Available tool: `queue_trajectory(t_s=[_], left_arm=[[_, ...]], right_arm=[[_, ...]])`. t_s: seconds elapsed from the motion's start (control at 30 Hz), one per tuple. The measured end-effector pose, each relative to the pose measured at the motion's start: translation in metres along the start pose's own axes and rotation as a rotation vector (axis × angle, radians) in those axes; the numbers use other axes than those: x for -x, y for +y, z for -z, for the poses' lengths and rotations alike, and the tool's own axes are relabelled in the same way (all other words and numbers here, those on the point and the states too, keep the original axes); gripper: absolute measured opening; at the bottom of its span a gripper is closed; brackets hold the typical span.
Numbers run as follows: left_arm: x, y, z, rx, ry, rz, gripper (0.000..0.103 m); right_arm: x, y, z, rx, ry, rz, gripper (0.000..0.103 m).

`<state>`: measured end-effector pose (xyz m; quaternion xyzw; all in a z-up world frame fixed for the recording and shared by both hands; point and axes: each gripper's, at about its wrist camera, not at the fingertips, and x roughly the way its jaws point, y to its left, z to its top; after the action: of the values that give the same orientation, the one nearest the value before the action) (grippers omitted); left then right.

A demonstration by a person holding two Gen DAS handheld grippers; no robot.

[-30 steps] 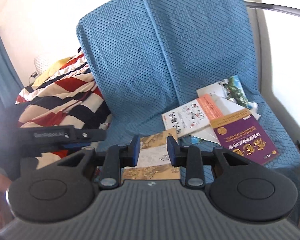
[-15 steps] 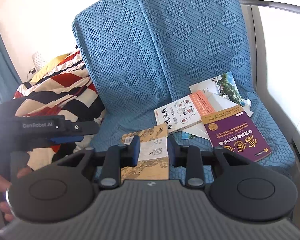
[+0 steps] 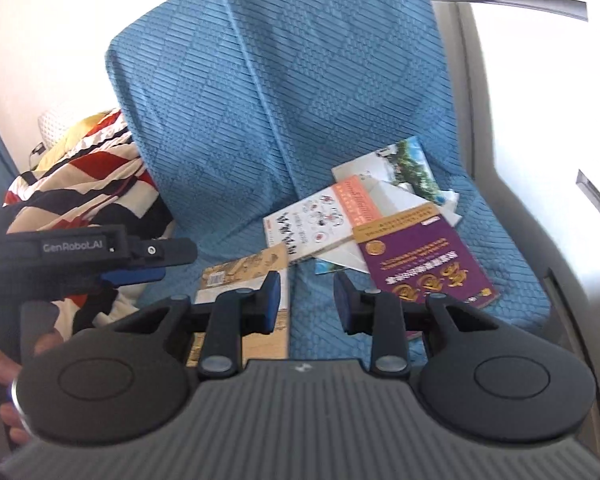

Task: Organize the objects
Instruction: 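Move the right gripper to the purple gold-lettered book and close on its edge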

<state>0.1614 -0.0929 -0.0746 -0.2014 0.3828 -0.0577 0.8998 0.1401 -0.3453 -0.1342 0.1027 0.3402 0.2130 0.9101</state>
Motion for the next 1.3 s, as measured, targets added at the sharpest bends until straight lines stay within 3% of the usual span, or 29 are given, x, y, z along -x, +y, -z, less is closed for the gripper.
queue_trajectory(t_s=[0.8, 0.9, 1.03, 1.2, 1.3], left_arm=[[-0.071, -0.061, 0.008, -0.058, 0.103, 0.006, 0.060], [-0.084, -0.060, 0.009, -0.043, 0.125, 0.005, 0.060], [-0.103, -0.058, 0.008, -0.027, 0.149, -0.012, 0.060], [-0.126, -0.059, 0.009, -0.023, 0.164, -0.027, 0.060], [-0.141, -0.059, 0.011, -0.012, 0.180, -0.031, 0.060]], right_arm=[[-0.013, -0.089, 0.005, -0.111, 0.019, 0.094, 0.034], [-0.022, -0.103, 0.005, -0.140, 0.035, 0.110, 0.045], [-0.034, -0.122, 0.004, -0.170, 0.050, 0.120, 0.049], [-0.052, -0.148, 0.005, -0.214, 0.072, 0.132, 0.072], [-0.065, -0.161, 0.005, -0.207, 0.097, 0.127, 0.074]])
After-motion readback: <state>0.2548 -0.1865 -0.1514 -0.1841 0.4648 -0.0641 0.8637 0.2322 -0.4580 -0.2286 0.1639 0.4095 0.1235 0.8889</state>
